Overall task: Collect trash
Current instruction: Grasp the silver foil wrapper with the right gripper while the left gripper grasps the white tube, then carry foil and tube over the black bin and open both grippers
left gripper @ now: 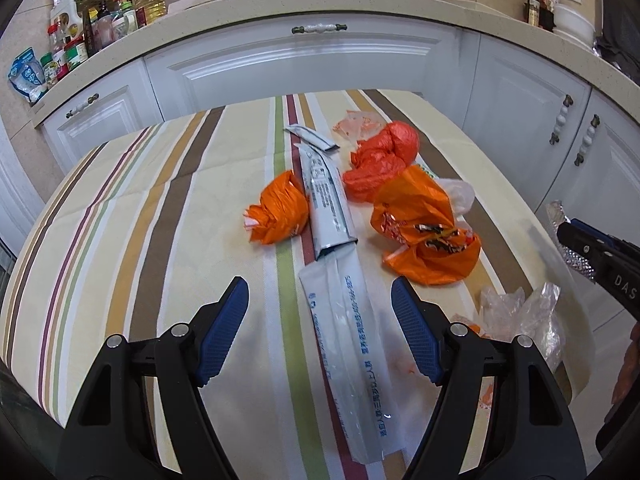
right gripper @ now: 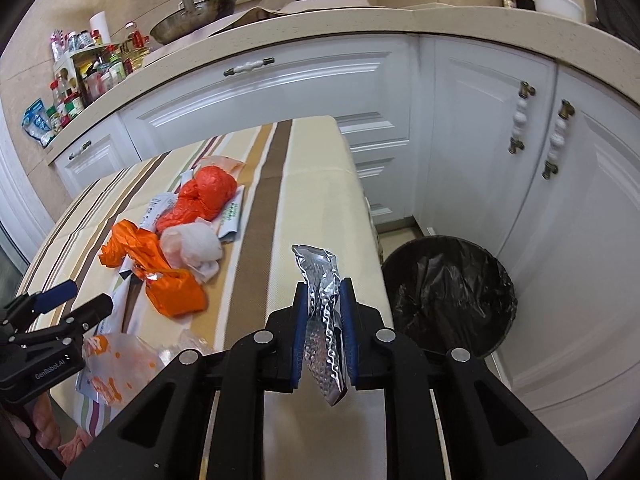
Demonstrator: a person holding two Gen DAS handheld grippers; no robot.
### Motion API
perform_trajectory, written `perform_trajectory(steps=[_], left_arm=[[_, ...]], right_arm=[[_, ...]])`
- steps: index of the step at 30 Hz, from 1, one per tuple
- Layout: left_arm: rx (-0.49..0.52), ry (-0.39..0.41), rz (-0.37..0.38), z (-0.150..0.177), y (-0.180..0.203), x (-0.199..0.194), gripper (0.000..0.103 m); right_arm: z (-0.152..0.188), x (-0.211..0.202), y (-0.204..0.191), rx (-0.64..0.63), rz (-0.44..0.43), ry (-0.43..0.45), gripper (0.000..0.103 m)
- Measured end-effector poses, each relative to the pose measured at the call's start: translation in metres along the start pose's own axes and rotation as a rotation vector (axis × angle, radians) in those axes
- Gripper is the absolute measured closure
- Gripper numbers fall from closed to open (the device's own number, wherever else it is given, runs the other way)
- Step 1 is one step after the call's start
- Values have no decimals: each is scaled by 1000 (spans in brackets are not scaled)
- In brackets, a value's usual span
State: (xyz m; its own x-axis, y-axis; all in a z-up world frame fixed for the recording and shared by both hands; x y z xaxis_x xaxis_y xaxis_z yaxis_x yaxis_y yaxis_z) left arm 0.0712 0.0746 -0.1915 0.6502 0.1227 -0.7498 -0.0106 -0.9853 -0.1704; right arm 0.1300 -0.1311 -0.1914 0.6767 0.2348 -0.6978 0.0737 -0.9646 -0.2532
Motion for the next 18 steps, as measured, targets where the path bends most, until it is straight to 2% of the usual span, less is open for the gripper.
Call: perform_trajectory(steps=[3, 5, 8, 10, 18], left_arm=[[-10, -19, 0, 8, 2, 2, 33], [-11, -24, -1, 12, 2, 2, 41], [-7, -30, 12, 16, 3, 2, 58], [-7, -40, 27, 19, 4, 4, 74], [7, -15, 42, 19, 4, -5, 81]], right_arm=[[5, -2, 4, 6, 0, 1, 86], [6, -3, 5, 10, -1, 0, 86], [8, -2, 7, 17, -2, -4, 86], [9, -1, 8, 21, -3, -4, 86], [8, -4, 8, 18, 0, 11, 86]])
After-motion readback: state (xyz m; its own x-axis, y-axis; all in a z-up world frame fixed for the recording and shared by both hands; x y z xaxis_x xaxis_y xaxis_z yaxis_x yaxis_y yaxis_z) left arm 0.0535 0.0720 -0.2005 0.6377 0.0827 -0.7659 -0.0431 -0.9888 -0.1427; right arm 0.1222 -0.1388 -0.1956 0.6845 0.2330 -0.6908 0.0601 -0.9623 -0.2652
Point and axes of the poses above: each gripper's, at about its wrist camera, not at the fingertips, and x roughly the way its jaws point, y to its right, z to its underside, the point moved 10 cm from there along x, roughly the way its jaws point, and after that the axes turned 10 degrees about x, right-handed, at the moved point
